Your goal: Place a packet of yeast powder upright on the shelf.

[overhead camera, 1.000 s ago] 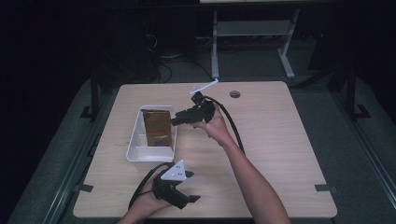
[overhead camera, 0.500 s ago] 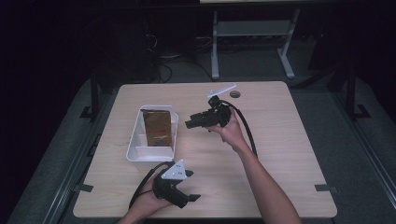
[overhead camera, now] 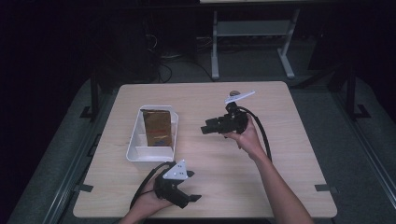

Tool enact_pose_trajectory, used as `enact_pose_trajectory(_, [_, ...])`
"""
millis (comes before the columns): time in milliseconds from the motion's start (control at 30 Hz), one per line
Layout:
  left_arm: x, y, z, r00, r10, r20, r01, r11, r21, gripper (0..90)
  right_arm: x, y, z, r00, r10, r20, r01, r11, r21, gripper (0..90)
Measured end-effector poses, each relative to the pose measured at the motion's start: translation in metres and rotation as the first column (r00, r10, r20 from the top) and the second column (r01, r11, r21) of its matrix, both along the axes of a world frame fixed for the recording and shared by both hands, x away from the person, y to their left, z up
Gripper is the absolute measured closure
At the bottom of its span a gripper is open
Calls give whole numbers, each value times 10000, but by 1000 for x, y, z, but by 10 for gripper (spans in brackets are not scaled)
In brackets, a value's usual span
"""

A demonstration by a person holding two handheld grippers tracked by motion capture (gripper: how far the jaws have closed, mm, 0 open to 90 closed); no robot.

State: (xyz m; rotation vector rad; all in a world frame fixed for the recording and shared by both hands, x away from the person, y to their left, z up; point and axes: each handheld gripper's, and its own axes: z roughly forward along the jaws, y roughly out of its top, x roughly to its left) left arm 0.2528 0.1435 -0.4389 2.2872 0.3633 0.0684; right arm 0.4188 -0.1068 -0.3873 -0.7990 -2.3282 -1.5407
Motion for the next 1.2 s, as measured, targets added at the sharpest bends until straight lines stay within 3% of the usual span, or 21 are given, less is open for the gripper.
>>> enact_pose_trajectory(533, [2,2,-1,9999,159,-43,-160,9998,-97,185,-28,-43,-13,9990,-365,-256,354,9985,-419,369])
enact_pose_trajectory(1033, [4,4,-1,9997,233,-81,-234,9997,-100,184,-55,-66,-18,9989,-443,-138,436,9979,-473,371])
enact_pose_trajectory(1200, [4,4,-1,9996,260,-92,-261,9996,-100,182,-69,-75,-27,9986,-483,-205,472,9977,-495,374])
